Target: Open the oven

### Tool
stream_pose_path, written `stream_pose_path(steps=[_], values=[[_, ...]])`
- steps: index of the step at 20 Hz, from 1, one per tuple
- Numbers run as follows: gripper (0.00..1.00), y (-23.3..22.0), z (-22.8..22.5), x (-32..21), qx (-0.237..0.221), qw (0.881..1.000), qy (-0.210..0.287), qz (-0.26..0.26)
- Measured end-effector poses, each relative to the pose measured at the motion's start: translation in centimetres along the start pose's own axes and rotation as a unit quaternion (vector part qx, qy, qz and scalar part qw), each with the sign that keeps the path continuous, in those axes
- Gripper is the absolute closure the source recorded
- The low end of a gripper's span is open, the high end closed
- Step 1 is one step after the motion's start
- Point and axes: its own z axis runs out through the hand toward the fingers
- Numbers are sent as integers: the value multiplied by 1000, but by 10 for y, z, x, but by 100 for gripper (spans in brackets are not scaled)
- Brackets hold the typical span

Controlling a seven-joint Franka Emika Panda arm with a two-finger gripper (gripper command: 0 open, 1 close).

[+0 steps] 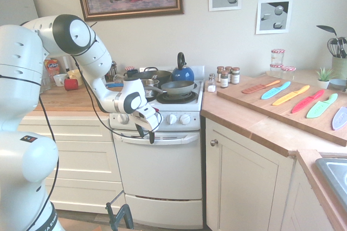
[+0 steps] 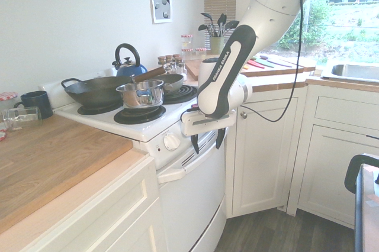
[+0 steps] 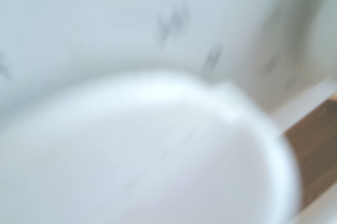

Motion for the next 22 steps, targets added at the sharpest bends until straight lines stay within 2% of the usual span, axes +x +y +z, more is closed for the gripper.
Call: stream_pose_path(steps=[13,22], values=[[0,2,15,-12,-3,999,-26,-37],[0,10,20,0,-13,999,-26,-26]])
